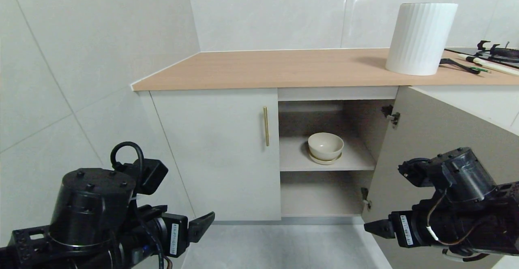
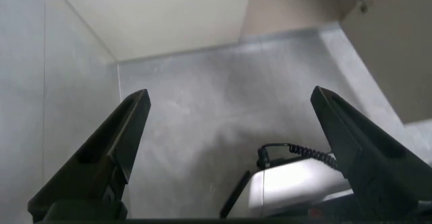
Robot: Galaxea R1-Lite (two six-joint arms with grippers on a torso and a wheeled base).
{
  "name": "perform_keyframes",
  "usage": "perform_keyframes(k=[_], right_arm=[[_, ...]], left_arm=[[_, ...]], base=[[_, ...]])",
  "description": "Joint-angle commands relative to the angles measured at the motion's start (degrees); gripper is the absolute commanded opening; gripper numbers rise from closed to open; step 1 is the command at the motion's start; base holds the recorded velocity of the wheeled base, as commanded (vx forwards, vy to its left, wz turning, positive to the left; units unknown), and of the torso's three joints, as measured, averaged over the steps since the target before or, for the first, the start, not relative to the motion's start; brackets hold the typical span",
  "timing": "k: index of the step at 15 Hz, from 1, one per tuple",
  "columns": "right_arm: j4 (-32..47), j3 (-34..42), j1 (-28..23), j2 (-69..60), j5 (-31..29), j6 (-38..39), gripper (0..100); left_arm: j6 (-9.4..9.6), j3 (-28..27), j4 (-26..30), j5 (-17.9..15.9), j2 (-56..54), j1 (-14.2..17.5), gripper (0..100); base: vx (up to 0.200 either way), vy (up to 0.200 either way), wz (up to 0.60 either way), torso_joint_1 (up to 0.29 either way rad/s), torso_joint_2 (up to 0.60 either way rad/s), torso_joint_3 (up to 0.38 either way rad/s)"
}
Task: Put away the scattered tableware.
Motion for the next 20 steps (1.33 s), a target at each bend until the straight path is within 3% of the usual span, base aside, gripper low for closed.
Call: perform_keyframes(k=[1, 8, 20], right_arm=[[0.0, 0.0, 0.0, 0.2, 0.0, 0.0, 100], [0.2, 0.1, 0.9, 0.5, -0.1, 0.0, 100], [2.8, 5.5, 1.6, -1.3, -0.4, 0.0, 100]], left_arm=[[-0.02, 0.1, 0.0, 0.0, 0.5, 0.0, 100], [-0.02, 0.1, 0.0, 0.0, 0.4, 0.0, 100], [0.07, 0.3, -0.2, 0.1, 1.3, -0.1, 100]], base=[[-0.2, 0.0, 0.0, 0.002, 0.0, 0.007], [-0.2, 0.0, 0.0, 0.003, 0.0, 0.003], [0.0, -0.017, 0.0, 0.0, 0.0, 0.0]])
